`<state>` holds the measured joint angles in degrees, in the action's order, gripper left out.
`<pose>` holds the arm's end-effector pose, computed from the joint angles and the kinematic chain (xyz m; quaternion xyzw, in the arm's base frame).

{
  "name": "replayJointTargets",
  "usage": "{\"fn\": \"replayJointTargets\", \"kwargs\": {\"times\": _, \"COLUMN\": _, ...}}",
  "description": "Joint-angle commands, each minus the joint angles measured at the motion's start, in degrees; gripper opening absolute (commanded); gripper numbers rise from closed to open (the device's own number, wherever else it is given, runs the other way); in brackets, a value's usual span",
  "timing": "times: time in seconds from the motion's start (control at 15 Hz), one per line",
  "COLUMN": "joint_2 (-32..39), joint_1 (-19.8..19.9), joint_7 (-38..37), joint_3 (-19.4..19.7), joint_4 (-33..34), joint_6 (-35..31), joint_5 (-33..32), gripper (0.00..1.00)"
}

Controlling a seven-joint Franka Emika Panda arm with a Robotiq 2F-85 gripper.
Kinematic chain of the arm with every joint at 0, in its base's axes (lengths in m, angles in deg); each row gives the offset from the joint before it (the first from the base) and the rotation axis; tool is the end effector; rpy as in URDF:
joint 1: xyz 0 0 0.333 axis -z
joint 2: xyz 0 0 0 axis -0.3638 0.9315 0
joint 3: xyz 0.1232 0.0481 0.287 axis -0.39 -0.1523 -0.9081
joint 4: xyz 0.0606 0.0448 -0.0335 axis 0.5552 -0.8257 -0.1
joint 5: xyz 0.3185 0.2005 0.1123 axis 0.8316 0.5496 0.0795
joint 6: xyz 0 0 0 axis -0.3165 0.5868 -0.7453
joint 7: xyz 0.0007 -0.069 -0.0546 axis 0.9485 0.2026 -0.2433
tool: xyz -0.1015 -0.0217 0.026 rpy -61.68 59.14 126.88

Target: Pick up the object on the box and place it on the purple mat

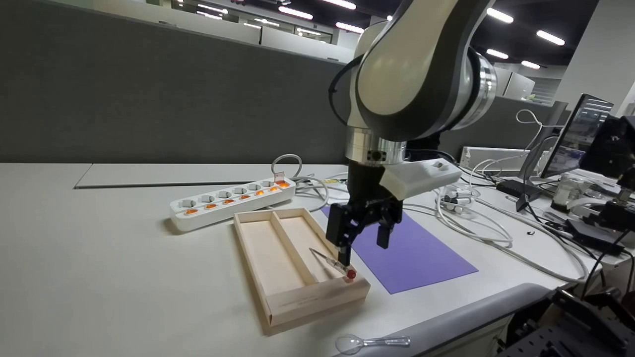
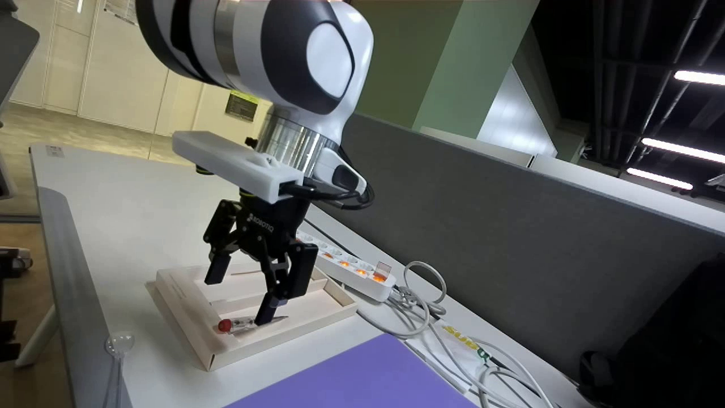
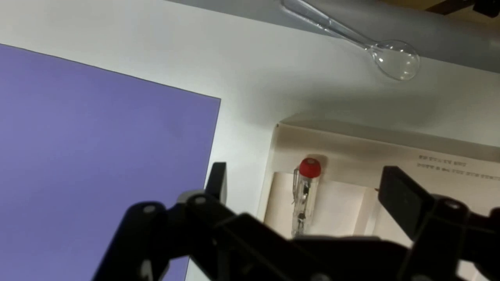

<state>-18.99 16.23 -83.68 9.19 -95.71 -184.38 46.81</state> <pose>0.3746 0.0700 0.1804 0.9937 0.0947 -0.0544 0.0259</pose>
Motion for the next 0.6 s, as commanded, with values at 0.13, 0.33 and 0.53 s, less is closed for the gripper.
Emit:
{"fn": "replayJointTargets", "kwargs": {"times": 0.13, "joint_2": 2.35, "joint_1": -0.87, "joint_7": -3.62, "joint_3": 2.32, "joint_4": -0.47, "joint_6": -2.18, "joint_5": -3.86, "gripper": 1.0}}
{"fn": "replayJointTargets", "kwargs": {"times": 0.33, "joint_2": 3.71, "joint_1": -1.17, "joint_7": -3.82, "joint_3": 2.91, "joint_4": -0.33, "joint_6": -3.05, "joint_5": -3.97, "gripper": 1.0}}
{"fn": "replayJointTargets", "kwargs": {"times": 0.53, "joint_2": 5.21, "joint_1": -1.47, "joint_7": -3.99, "joint_3": 3.21, "joint_4": -0.09, "joint_6": -5.05, "joint_5": -3.3, "gripper": 1.0}}
